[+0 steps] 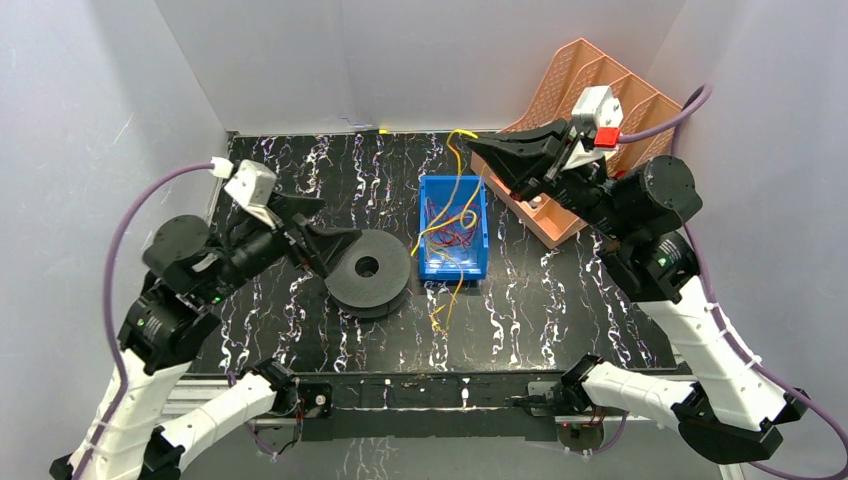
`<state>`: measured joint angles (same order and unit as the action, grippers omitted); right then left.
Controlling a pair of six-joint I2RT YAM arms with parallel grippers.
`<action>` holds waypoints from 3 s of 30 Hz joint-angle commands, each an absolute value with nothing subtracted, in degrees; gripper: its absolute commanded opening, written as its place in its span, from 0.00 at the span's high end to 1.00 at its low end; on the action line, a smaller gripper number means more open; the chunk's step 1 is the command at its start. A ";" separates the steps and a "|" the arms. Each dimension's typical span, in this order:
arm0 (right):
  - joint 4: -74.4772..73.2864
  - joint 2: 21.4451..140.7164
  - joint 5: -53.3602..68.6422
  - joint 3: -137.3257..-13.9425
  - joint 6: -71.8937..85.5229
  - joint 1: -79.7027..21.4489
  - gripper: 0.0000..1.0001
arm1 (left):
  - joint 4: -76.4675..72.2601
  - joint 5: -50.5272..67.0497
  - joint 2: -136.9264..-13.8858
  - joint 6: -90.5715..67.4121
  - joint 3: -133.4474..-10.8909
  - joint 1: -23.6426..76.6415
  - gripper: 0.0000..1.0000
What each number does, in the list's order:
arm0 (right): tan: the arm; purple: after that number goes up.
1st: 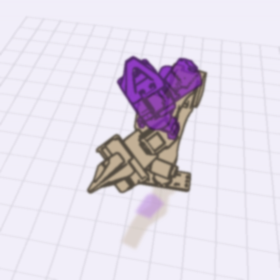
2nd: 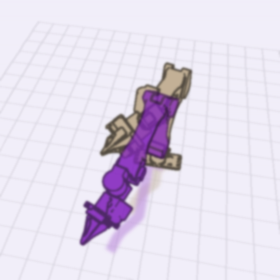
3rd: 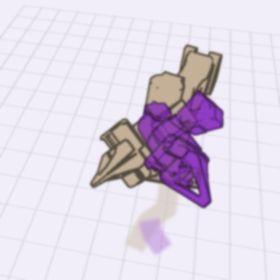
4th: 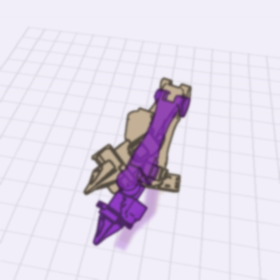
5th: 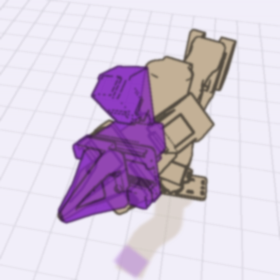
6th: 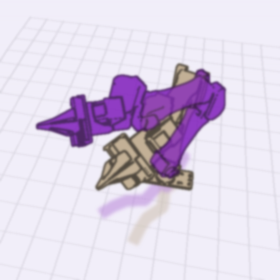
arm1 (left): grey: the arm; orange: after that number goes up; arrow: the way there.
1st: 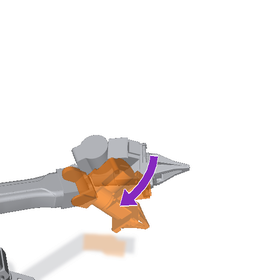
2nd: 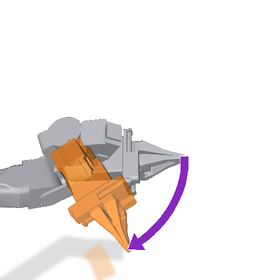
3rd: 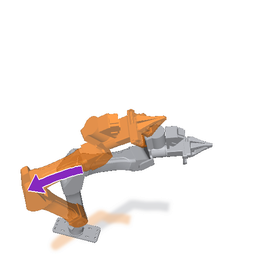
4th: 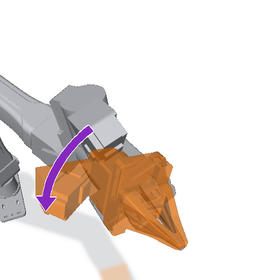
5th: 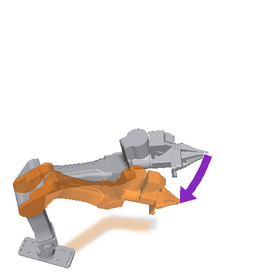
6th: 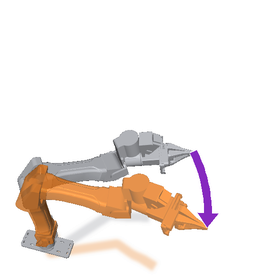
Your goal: Wrap the cables
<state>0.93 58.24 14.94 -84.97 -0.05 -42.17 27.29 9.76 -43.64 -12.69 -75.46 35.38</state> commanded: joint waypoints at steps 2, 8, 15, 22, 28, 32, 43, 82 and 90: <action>-1.97 55.96 24.04 -86.09 7.85 -42.39 1.00 | 29.09 21.81 -44.85 -14.47 -80.65 35.24 0.02; -3.64 53.81 33.83 -83.53 11.57 -42.41 1.00 | 25.16 33.26 -47.19 -15.62 -80.33 35.24 0.02; -7.18 53.84 43.08 -84.33 13.43 -42.43 1.00 | 18.39 45.81 -51.80 -16.72 -78.05 35.23 0.02; 0.97 53.47 51.89 -81.15 21.25 -42.40 1.00 | 5.93 57.24 -54.97 -20.64 -73.29 35.24 0.02; 11.91 54.78 56.99 -79.15 29.04 -42.43 1.00 | -6.35 67.08 -57.45 -26.77 -69.65 35.28 0.02; 20.35 56.29 58.19 -78.66 34.39 -42.38 1.00 | -18.40 70.99 -57.77 -33.30 -65.58 35.33 0.02; 33.54 62.31 56.58 -79.67 40.97 -42.53 1.00 | -34.33 74.45 -58.74 -42.94 -61.87 36.87 0.08; -14.01 41.91 32.73 -64.42 11.09 -42.93 0.43 | 32.33 47.14 -62.56 2.69 -89.45 38.50 1.00; -13.18 44.25 29.78 -63.57 9.43 -42.94 0.27 | 39.83 34.18 -65.54 6.84 -94.24 38.50 1.00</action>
